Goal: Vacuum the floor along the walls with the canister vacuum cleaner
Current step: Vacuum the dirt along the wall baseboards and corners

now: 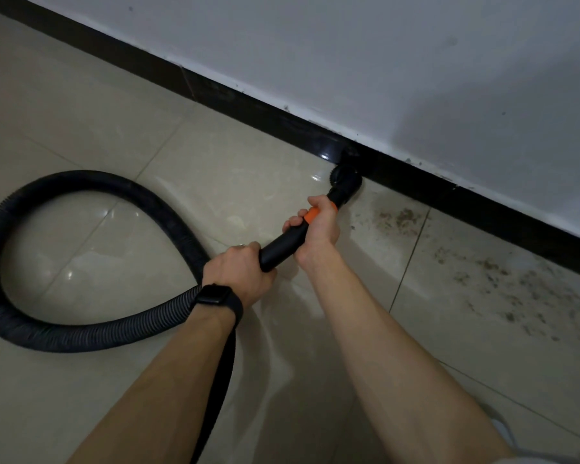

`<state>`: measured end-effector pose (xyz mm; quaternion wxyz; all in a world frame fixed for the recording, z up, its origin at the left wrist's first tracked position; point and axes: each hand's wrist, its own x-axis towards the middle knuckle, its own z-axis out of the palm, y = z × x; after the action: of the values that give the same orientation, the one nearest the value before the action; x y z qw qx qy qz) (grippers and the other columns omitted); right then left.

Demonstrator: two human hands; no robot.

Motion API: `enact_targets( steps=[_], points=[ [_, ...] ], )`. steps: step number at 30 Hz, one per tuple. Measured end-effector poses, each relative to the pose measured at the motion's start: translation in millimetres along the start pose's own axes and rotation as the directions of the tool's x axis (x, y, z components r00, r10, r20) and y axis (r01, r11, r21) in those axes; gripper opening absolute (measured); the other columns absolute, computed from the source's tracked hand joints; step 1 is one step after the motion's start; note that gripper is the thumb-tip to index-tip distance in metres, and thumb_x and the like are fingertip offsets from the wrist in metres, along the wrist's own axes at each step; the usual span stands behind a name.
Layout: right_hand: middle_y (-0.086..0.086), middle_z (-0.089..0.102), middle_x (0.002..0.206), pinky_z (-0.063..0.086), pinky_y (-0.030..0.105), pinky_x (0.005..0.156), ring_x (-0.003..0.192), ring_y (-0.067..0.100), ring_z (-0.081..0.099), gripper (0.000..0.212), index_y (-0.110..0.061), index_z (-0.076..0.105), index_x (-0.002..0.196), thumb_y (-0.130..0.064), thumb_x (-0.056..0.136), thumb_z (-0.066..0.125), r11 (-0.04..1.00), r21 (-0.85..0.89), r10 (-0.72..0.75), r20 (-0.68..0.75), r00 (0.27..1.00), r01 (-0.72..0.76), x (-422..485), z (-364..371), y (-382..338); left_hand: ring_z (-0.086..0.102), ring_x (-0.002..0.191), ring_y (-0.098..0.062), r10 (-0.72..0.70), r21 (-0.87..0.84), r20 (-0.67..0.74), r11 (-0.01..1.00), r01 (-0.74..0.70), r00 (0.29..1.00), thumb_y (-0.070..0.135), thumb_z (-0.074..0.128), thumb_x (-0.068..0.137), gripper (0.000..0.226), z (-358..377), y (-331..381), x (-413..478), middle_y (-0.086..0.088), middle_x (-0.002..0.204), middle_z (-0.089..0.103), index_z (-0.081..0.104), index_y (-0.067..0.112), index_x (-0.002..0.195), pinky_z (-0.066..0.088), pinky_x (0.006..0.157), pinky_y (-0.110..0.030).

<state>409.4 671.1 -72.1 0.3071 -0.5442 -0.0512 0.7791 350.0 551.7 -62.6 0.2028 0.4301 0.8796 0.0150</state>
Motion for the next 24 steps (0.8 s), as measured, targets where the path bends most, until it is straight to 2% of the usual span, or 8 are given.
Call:
enact_targets(
  steps=[7,11,14,16,17,20,24],
  points=[
    [0.001,0.047,0.056,0.043,0.025,0.045,0.040,0.015,0.042,0.013,-0.011,0.052,0.086,-0.009,0.084,0.064,0.999,-0.047,0.007,0.006,1.000,-0.006,8.9,5.9,4.9,0.059,0.073,-0.026,-0.064,-0.063,0.024,0.996,0.065,0.998,0.045,0.057,0.083,0.018,5.1,-8.5,6.6,0.002,0.079,0.058,0.051,0.029,0.088,0.048,0.067,-0.032],
    [0.002,0.049,0.057,0.046,0.027,0.047,0.041,0.017,0.045,0.013,-0.010,0.052,0.084,-0.007,0.086,0.065,0.993,-0.121,0.011,0.025,1.000,-0.007,13.0,17.1,9.7,0.059,0.071,-0.025,-0.137,-0.137,0.041,0.980,0.141,0.990,0.044,0.060,0.081,0.017,3.8,-18.5,10.4,0.004,0.073,0.059,0.056,0.028,0.085,0.051,0.067,-0.032],
    [0.005,0.054,0.066,0.052,0.031,0.049,0.044,0.019,0.056,0.014,-0.006,0.057,0.098,-0.010,0.092,0.069,0.971,-0.238,0.009,0.099,0.995,0.015,15.6,30.7,15.2,0.061,0.070,-0.024,-0.191,-0.214,0.063,0.956,0.200,0.980,0.046,0.064,0.079,0.016,2.7,-28.7,11.7,0.004,0.072,0.061,0.056,0.032,0.081,0.052,0.065,-0.032],
    [0.008,0.059,0.076,0.056,0.032,0.050,0.050,0.020,0.064,0.031,0.001,0.057,0.118,-0.011,0.093,0.071,0.956,-0.293,0.005,0.122,0.993,0.031,17.1,37.1,15.3,0.058,0.067,-0.020,-0.206,-0.264,0.100,0.938,0.226,0.973,0.044,0.067,0.078,0.016,-0.2,-35.0,10.8,0.005,0.071,0.060,0.055,0.034,0.076,0.048,0.061,-0.029],
    [0.009,0.062,0.080,0.058,0.033,0.051,0.053,0.019,0.067,0.036,0.003,0.056,0.123,-0.010,0.093,0.072,0.955,-0.296,0.005,0.129,0.992,0.034,18.5,38.3,14.2,0.056,0.064,-0.017,-0.205,-0.277,0.120,0.933,0.231,0.971,0.043,0.068,0.079,0.017,-1.5,-37.7,9.6,0.005,0.070,0.059,0.055,0.033,0.075,0.043,0.058,-0.028],
    [0.006,0.061,0.079,0.060,0.033,0.053,0.053,0.016,0.065,0.027,0.000,0.059,0.117,-0.012,0.096,0.070,0.965,-0.259,0.006,0.124,0.992,0.026,17.6,34.5,16.0,0.054,0.061,-0.012,-0.179,-0.273,0.145,0.938,0.213,0.973,0.041,0.070,0.078,0.019,-4.3,-44.0,-0.3,0.005,0.069,0.058,0.055,0.031,0.071,0.036,0.051,-0.025],
    [0.003,0.055,0.068,0.053,0.028,0.048,0.042,0.013,0.054,0.025,-0.006,0.056,0.116,-0.008,0.094,0.067,0.986,-0.169,0.020,0.054,0.998,-0.011,2.1,16.9,45.5,0.058,0.067,-0.018,-0.142,-0.233,0.182,0.955,0.182,0.973,0.039,0.069,0.080,0.013,0.7,-62.7,-28.8,0.007,0.070,0.059,0.058,0.033,0.077,0.042,0.059,-0.027]
  ],
)
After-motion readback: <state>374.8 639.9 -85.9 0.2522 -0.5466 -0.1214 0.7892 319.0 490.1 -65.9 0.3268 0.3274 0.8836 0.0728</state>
